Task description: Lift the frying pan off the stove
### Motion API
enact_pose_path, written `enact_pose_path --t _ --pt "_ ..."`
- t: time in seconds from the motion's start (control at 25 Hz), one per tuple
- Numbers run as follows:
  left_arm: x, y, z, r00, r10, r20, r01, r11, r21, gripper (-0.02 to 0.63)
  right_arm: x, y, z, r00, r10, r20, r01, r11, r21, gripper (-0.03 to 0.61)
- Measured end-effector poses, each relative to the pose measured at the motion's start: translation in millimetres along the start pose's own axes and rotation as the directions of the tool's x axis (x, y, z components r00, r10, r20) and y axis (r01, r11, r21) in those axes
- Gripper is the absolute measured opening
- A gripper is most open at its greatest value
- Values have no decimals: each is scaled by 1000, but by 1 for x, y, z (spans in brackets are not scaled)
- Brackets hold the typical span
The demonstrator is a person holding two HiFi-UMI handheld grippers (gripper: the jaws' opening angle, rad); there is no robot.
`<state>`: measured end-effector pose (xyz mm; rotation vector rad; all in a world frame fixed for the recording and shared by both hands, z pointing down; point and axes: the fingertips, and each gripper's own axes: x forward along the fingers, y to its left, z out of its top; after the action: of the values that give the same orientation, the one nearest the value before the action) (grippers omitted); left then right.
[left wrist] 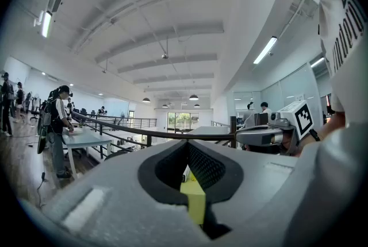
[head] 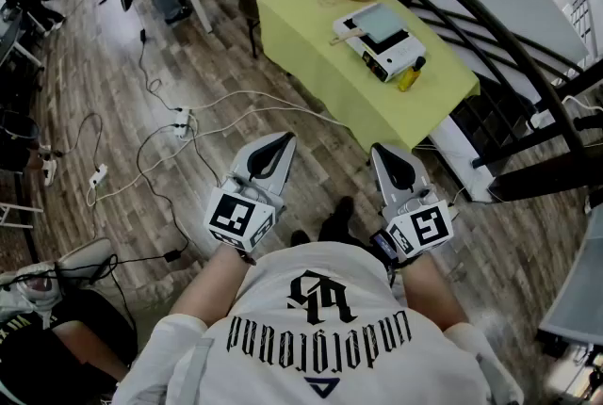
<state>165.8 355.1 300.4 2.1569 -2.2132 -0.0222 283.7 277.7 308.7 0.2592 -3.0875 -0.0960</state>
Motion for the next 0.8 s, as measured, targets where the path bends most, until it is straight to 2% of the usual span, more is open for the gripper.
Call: enact_pose_path --t 0.52,0.68,0.8 --pt "29 11 -18 1000 1 -26 -2 999 -33 5 19 -24 -16 999 35 -27 -35 999 13 2" --pt "49 20 -26 1000 -7 -23 4 993 -118 6 28 -45 -26 999 37 -33 -36 999 23 2" --pt "72 28 -29 1000 -5 -29 2 992 -128 5 38 -65 -33 998 40 -38 -39 999 31 2"
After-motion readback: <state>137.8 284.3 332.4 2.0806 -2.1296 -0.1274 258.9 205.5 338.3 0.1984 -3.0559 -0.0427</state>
